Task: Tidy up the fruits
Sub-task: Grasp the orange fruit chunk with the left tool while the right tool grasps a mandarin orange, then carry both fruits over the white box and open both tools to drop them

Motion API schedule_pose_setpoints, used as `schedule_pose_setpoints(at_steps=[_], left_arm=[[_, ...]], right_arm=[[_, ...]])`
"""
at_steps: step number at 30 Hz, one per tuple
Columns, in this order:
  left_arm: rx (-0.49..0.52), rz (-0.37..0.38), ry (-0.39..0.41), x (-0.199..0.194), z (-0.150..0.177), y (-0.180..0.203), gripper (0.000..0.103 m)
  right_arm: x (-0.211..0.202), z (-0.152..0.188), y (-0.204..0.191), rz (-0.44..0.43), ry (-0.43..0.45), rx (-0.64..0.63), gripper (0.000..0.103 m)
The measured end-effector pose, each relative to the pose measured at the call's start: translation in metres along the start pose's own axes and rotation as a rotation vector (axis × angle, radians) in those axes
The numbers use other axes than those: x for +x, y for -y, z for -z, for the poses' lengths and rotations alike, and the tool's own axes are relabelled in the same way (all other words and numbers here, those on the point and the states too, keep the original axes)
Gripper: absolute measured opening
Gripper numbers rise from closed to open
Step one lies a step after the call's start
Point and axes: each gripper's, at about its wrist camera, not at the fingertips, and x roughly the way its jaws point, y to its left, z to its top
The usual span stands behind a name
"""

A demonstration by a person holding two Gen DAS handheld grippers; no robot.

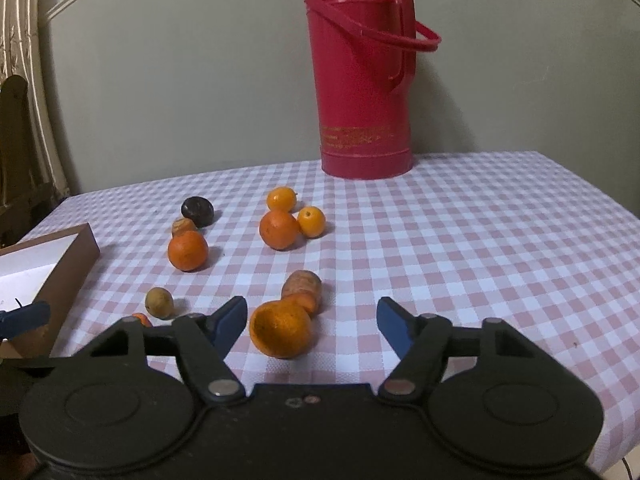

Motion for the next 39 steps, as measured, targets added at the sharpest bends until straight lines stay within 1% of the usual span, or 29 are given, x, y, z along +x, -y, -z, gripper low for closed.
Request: schedule_pose_setpoints(at_steps=[3, 5, 6, 7, 8, 11, 12, 13, 15, 18, 19, 20, 21, 24, 29, 32, 39], left_arm=[[-0.006, 0.006, -0.010, 0.004, 0.001, 0.001, 0.085], [-0.012, 0.011, -0.014, 0.006, 0.001, 0.001, 0.080], [-0.014, 0.018, -0.017, 0.008, 0.001, 0.000, 0.074], [-0.017, 0.023, -0.023, 0.010, 0.001, 0.001, 0.065], [-0.019, 0.029, -0.032, 0.012, 0.001, 0.001, 0.063], [-0.021, 0.035, -0.049, 0.018, 0.003, 0.003, 0.061], [-0.018, 0.034, -0.050, 0.018, 0.004, 0.005, 0.057], [-0.017, 0.036, -0.052, 0.019, 0.005, 0.005, 0.051], [-0.030, 0.051, -0.052, 0.020, 0.005, 0.005, 0.045], [-0.040, 0.055, -0.050, 0.021, 0.006, 0.005, 0.043], [-0.044, 0.059, -0.048, 0.020, 0.006, 0.005, 0.038], [-0.044, 0.065, -0.047, 0.020, 0.006, 0.006, 0.035], [-0.041, 0.069, -0.043, 0.019, 0.007, 0.007, 0.028], [-0.035, 0.061, -0.036, 0.017, 0.008, 0.008, 0.028], [-0.052, 0.067, -0.038, 0.015, 0.009, 0.006, 0.028], [-0.046, 0.073, -0.034, 0.010, 0.010, 0.006, 0.028], [-0.040, 0.080, -0.020, -0.006, 0.012, -0.001, 0.028]], right_arm=[[0.005, 0.000, -0.001, -0.011, -0.011, 0.008, 0.059], [0.007, 0.000, -0.002, -0.019, -0.017, 0.009, 0.059], [0.008, 0.001, -0.003, -0.019, -0.021, 0.009, 0.058], [0.009, 0.001, -0.004, -0.021, -0.025, 0.008, 0.056], [0.010, 0.002, -0.004, -0.023, -0.026, 0.009, 0.051], [0.015, 0.001, -0.006, -0.024, -0.037, 0.014, 0.048], [0.016, 0.002, -0.006, -0.023, -0.039, 0.014, 0.048], [0.018, 0.002, -0.007, -0.025, -0.041, 0.016, 0.047], [0.020, 0.002, -0.008, -0.027, -0.043, 0.012, 0.042], [0.022, 0.003, -0.012, -0.030, -0.044, 0.003, 0.035], [0.023, 0.003, -0.013, -0.034, -0.045, -0.002, 0.030], [0.023, 0.003, -0.014, -0.033, -0.042, -0.004, 0.030], [0.023, 0.004, -0.015, -0.027, -0.039, -0.011, 0.030], [0.022, 0.004, -0.016, -0.028, -0.037, -0.021, 0.030], [0.017, 0.005, -0.013, -0.044, -0.034, -0.011, 0.029], [0.013, 0.005, -0.012, -0.051, -0.028, -0.008, 0.029], [-0.001, 0.006, -0.010, -0.070, -0.014, 0.001, 0.029]])
